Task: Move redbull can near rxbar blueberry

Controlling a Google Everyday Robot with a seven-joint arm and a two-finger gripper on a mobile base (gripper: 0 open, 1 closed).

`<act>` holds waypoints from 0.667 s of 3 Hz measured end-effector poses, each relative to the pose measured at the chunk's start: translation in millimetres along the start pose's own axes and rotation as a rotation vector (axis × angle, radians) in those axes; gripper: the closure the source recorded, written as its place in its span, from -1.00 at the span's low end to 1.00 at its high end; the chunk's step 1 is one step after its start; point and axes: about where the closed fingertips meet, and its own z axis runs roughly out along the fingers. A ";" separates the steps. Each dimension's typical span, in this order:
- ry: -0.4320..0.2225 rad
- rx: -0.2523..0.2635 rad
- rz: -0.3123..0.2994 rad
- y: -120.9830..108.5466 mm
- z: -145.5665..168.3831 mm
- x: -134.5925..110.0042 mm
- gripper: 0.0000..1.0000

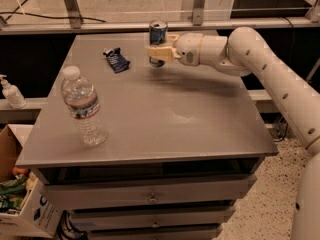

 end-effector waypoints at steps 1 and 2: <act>0.001 -0.023 0.001 2.6 20.6 4.4 1.00; 0.003 -0.045 0.007 7.6 37.2 9.9 1.00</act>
Offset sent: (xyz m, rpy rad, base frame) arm 0.0100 0.0489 -0.0223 -0.0003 0.0226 0.0597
